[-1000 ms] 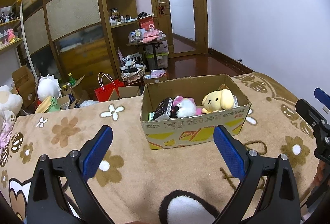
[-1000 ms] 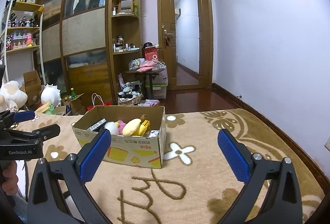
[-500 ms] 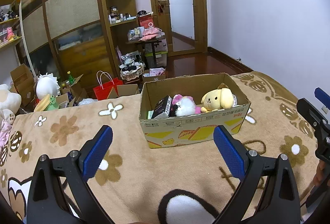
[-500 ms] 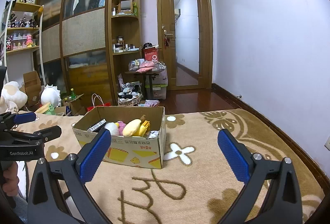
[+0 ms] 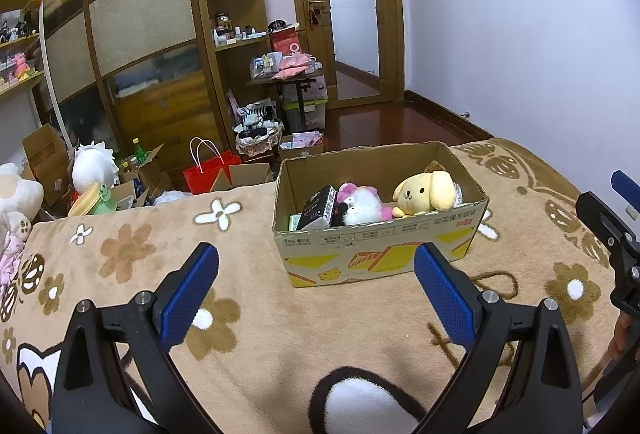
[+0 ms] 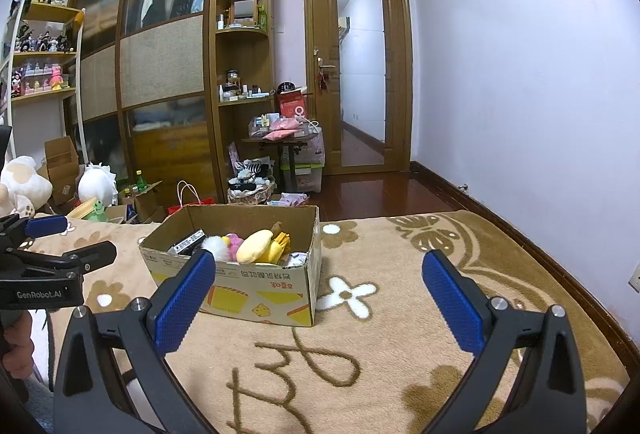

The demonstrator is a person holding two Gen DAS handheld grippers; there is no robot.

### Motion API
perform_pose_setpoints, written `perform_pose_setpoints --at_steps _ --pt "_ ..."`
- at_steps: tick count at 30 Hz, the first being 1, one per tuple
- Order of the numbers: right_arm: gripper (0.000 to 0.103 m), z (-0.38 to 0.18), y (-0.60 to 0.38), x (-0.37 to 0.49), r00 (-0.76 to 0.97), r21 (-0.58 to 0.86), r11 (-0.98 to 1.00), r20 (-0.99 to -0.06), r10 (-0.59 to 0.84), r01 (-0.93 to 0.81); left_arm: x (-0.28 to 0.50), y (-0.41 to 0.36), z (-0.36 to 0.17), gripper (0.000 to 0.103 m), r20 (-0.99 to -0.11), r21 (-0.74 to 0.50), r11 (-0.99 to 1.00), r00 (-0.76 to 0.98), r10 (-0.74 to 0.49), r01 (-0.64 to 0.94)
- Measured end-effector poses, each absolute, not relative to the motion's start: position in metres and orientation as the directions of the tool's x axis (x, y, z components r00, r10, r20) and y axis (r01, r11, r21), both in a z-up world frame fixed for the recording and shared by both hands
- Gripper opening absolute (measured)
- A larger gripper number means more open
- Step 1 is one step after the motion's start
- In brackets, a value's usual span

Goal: Organize soft objects

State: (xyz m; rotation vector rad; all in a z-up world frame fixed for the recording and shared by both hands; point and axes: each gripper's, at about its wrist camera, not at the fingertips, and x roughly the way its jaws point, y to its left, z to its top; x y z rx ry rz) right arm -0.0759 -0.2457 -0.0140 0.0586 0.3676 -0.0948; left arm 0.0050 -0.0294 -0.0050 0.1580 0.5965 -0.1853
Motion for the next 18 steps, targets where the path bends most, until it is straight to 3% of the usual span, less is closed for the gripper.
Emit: perform_pose_setpoints --at_steps 18 --pt "0.103 -0.0145 -0.2453 -0.0764 0.929 0.039 0.994 -0.361 -0.082 0.103 0.0052 -0.0282 -0.0043 0.098 -0.573 0.092 0.971 0.809 -0.128 0.219"
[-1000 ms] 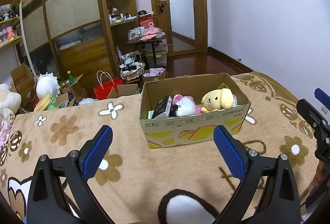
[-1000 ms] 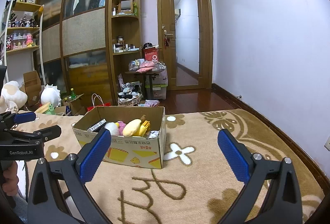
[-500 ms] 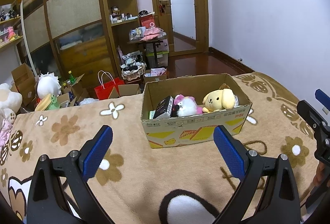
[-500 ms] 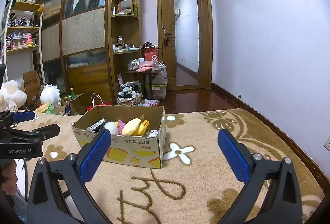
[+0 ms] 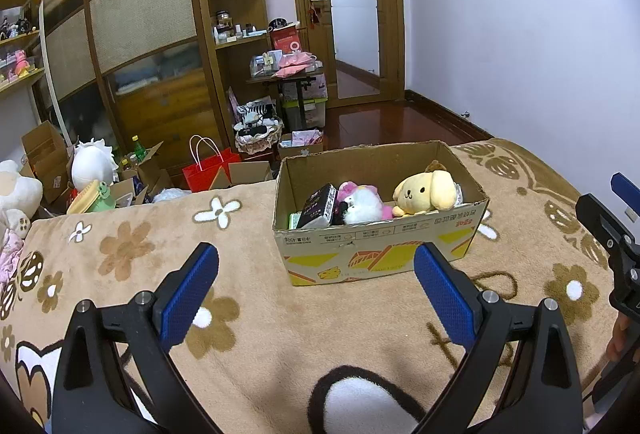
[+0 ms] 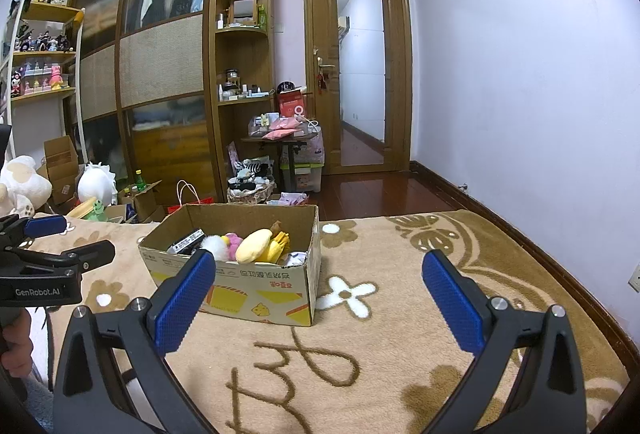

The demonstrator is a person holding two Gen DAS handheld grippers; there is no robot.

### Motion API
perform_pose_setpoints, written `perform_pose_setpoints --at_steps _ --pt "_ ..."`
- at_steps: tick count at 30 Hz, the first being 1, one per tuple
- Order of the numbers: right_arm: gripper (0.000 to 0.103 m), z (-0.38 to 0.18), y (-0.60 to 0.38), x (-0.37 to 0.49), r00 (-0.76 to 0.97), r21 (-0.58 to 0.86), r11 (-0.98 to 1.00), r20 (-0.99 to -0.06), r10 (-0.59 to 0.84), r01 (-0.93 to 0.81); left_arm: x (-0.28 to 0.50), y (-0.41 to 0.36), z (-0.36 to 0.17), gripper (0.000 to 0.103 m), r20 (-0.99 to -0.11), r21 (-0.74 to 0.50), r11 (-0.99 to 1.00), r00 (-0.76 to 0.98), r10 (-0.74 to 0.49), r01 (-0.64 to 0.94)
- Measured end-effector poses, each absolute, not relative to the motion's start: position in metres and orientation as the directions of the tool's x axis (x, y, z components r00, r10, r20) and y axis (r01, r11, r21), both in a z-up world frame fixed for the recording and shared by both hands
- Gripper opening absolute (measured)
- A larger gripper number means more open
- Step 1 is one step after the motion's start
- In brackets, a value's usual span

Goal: Organize soft objects

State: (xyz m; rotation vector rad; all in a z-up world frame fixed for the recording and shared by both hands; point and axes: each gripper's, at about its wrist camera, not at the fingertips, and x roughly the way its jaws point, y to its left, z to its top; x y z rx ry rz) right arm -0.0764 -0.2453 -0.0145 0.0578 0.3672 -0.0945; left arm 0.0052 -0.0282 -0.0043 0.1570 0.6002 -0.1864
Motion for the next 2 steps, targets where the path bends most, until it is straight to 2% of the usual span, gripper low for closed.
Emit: perform_pose_setpoints --at_steps 2 --pt "0.103 -0.0146 -0.245 -0.0766 0.929 0.039 0.994 -0.361 -0.083 0.104 0.0053 -0.0281 -0.0044 0.098 -0.575 0.09 0.971 0.808 -0.131 0.221"
